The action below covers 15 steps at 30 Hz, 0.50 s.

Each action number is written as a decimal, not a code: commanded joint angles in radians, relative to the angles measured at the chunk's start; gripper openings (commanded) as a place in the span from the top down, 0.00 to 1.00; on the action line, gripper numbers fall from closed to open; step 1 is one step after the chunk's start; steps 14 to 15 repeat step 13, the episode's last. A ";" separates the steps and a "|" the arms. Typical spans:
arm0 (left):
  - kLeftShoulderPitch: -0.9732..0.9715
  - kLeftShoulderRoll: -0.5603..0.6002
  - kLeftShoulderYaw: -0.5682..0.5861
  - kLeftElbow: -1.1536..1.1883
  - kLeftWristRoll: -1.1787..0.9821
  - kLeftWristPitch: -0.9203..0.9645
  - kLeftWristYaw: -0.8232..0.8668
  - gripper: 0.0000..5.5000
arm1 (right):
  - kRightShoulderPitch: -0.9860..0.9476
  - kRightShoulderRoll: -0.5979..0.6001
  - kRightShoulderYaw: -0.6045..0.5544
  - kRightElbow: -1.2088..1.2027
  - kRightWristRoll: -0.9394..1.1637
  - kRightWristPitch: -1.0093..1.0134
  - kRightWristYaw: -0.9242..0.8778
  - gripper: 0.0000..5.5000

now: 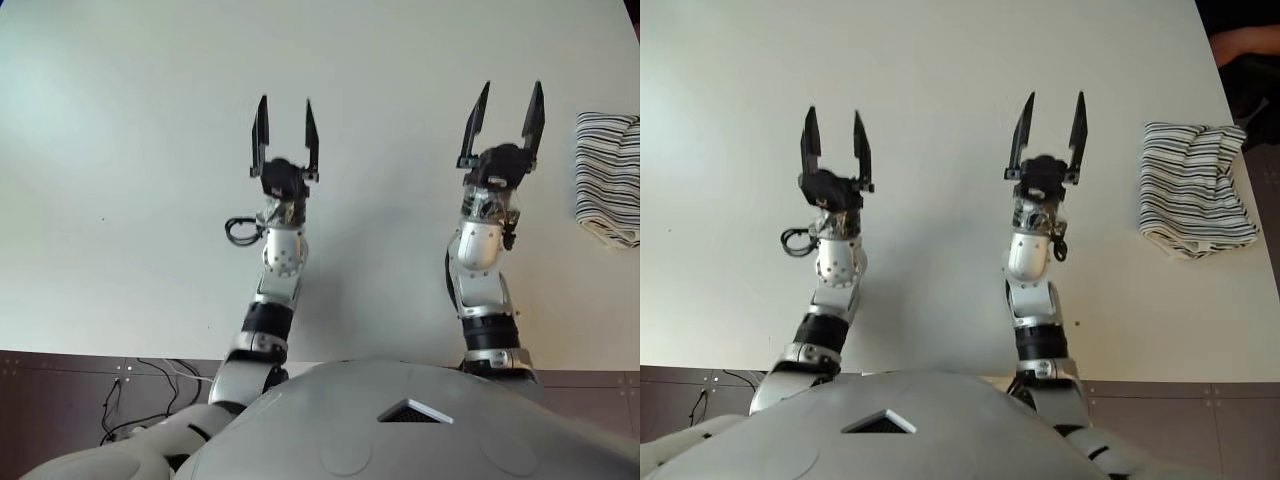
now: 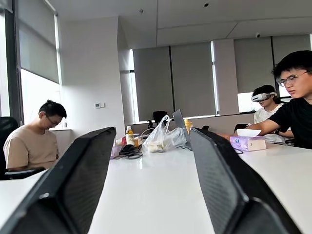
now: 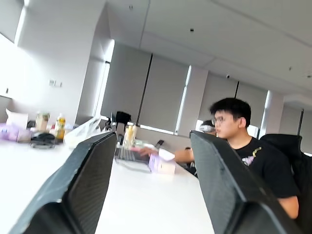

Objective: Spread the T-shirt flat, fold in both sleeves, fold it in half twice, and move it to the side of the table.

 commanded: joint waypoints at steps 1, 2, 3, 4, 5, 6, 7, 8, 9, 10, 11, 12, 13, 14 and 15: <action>-0.098 -0.024 0.008 0.035 0.011 -0.011 0.042 0.39 | -0.085 0.008 0.004 0.077 0.001 -0.032 -0.040 0.50; -0.109 -0.023 0.014 0.036 0.011 -0.013 0.052 0.37 | -0.106 0.008 0.007 0.095 0.000 -0.041 -0.045 0.50; -0.116 -0.023 0.017 0.036 0.013 -0.016 0.060 0.34 | -0.124 0.007 0.010 0.110 0.000 -0.049 -0.049 0.50; -0.119 -0.024 0.022 0.034 0.020 -0.018 0.076 0.32 | -0.143 0.004 0.013 0.124 0.002 -0.057 -0.049 0.50; -0.126 -0.030 0.028 0.038 0.014 -0.015 0.085 0.30 | -0.160 -0.001 0.015 0.131 -0.003 -0.065 -0.053 0.50; -0.132 -0.033 0.030 0.043 0.011 -0.014 0.091 0.28 | -0.172 -0.004 0.015 0.137 -0.004 -0.070 -0.056 0.50; -0.140 -0.037 0.031 0.050 0.011 -0.015 0.098 0.24 | -0.181 -0.007 0.014 0.142 -0.003 -0.075 -0.058 0.50; -0.147 -0.045 0.031 0.057 0.007 -0.015 0.105 0.24 | -0.184 -0.010 0.017 0.142 -0.014 -0.080 -0.065 0.50; -0.153 -0.051 0.029 0.064 0.008 -0.016 0.112 0.24 | -0.187 -0.015 0.018 0.144 -0.023 -0.086 -0.072 0.50; -0.155 -0.055 0.024 0.069 0.008 -0.018 0.114 0.24 | -0.186 -0.014 0.022 0.139 -0.032 -0.089 -0.078 0.50; -0.159 -0.058 0.021 0.075 0.008 -0.019 0.115 0.24 | -0.184 -0.013 0.023 0.137 -0.035 -0.091 -0.082 0.50; -0.164 -0.059 0.018 0.078 0.008 -0.018 0.115 0.24 | -0.182 -0.012 0.025 0.134 -0.039 -0.091 -0.088 0.50; -0.169 -0.061 0.017 0.081 0.008 -0.017 0.117 0.24 | -0.181 -0.011 0.032 0.132 -0.040 -0.087 -0.081 0.50; -0.169 -0.061 0.017 0.081 0.008 -0.017 0.117 0.24 | -0.181 -0.011 0.032 0.132 -0.040 -0.087 -0.081 0.50; -0.169 -0.061 0.017 0.081 0.008 -0.017 0.117 0.24 | -0.181 -0.011 0.032 0.132 -0.040 -0.087 -0.081 0.50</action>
